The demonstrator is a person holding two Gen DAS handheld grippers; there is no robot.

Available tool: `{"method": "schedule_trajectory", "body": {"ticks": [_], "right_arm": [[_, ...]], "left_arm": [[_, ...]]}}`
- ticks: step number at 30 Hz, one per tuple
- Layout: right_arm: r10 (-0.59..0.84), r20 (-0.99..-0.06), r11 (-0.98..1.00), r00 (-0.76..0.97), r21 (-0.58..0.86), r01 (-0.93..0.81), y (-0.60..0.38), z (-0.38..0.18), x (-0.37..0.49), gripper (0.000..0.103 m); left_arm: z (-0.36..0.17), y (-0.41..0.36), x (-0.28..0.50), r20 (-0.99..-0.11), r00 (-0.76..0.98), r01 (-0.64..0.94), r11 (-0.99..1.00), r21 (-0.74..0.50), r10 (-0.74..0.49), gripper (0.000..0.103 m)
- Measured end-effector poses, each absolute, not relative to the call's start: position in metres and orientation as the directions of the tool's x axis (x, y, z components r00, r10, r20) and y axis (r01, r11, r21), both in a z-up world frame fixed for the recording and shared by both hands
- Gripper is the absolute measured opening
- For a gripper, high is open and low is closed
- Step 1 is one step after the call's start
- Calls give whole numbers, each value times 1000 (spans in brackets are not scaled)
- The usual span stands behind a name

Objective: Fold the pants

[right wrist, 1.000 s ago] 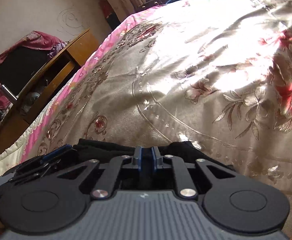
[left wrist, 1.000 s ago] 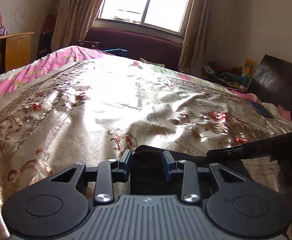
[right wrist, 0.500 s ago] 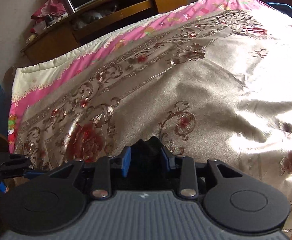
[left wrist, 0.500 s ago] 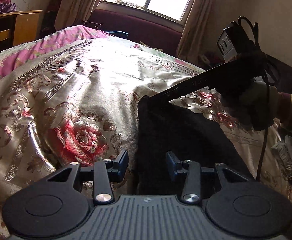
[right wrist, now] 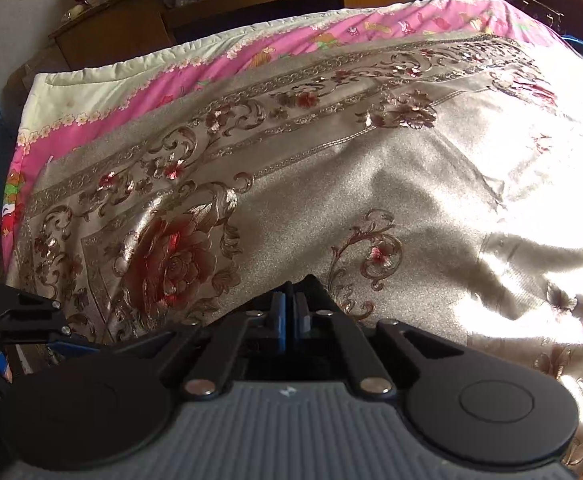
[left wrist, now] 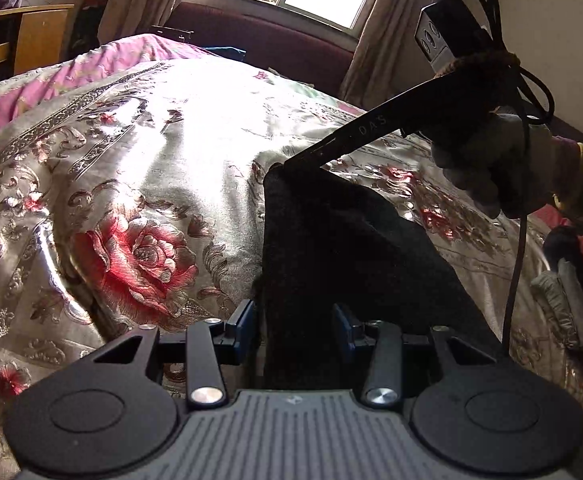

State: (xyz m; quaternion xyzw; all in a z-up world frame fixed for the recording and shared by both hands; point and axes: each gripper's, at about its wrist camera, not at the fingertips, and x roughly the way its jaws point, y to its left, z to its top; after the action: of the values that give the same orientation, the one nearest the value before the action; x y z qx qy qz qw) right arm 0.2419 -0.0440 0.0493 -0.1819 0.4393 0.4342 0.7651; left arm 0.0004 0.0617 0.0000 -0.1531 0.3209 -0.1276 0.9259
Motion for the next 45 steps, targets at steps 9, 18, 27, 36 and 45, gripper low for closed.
{"method": "schedule_trajectory", "body": {"ticks": [9, 18, 27, 36, 45], "right_arm": [[463, -785, 768, 412, 123, -629, -75, 24, 260, 0], [477, -708, 849, 521, 218, -481, -155, 31, 157, 7], [486, -655, 846, 578, 520, -123, -261, 1, 122, 59], [608, -582, 730, 541, 678, -90, -252, -42, 135, 58], [584, -561, 731, 587, 677, -80, -238, -42, 213, 46]], "left_arm": [[1, 63, 11, -561, 766, 114, 926, -360, -313, 62], [1, 29, 29, -653, 734, 123, 981, -147, -190, 63], [15, 44, 33, -597, 751, 155, 954, -257, -283, 63], [-9, 35, 65, -630, 708, 163, 942, -292, -318, 72], [-3, 35, 134, -605, 750, 193, 963, -187, -267, 72]]}}
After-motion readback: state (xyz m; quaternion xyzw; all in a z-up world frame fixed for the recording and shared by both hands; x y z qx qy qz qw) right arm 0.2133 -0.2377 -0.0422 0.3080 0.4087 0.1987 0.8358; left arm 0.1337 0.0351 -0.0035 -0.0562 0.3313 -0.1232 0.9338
